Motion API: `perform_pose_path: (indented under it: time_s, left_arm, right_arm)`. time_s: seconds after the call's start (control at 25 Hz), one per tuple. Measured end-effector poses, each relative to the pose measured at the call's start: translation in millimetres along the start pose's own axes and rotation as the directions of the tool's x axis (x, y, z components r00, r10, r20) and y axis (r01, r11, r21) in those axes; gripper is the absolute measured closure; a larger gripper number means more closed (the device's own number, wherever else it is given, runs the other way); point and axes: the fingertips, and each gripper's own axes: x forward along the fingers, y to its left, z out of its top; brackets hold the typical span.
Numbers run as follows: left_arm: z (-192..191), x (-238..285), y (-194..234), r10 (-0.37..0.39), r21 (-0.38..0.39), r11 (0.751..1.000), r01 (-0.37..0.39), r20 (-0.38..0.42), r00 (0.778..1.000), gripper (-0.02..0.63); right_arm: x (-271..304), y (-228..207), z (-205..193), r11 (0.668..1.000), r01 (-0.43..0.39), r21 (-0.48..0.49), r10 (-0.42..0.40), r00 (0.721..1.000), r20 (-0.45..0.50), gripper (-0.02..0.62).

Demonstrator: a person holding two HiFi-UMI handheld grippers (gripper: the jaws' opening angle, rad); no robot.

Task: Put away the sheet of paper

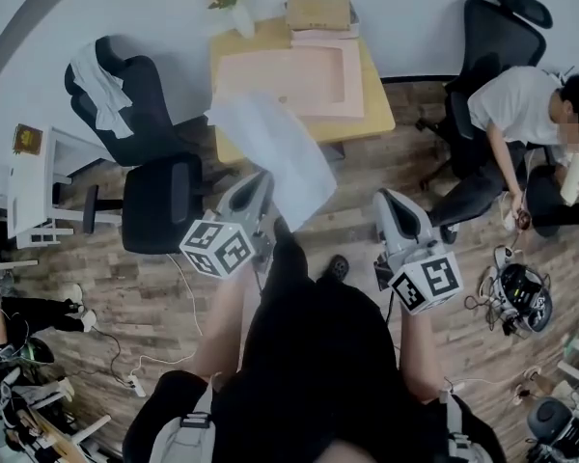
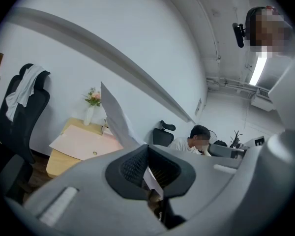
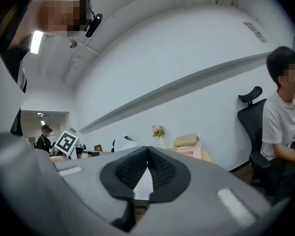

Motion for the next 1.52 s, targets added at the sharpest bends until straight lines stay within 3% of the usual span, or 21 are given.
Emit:
perform_pose_path:
  time_s: [0.2, 0.72, 1.08, 1.52]
  left_arm:
    - [-0.5, 1.5, 32.9, -0.007, -0.014, 1.0, 0.006, -0.034, 0.999, 0.595]
    - [58.4, 39.2, 151.2, -0.096, -0.053, 0.994, 0.095, -0.024, 0.995, 0.595]
    - [75.9, 77.6, 216.1, -0.183, -0.081, 0.981, 0.178, -0.07, 0.981, 0.595]
    - [74.4, 143.8, 236.1, -0.22, -0.133, 0.97, 0.204, -0.121, 0.968, 0.595]
  right_arm:
    - [24.2, -0.8, -7.0, 0.997, 0.039, 0.059, -0.038, 0.999, -0.017, 0.592]
    - [134.7, 21.0, 4.5, 0.982, 0.183, 0.046, -0.182, 0.983, -0.016, 0.592]
    - [203.2, 35.7, -4.6, 0.964, 0.261, 0.049, -0.259, 0.965, -0.039, 0.592]
    - [228.4, -0.9, -23.9, 0.944, 0.324, 0.066, -0.315, 0.942, -0.114, 0.592]
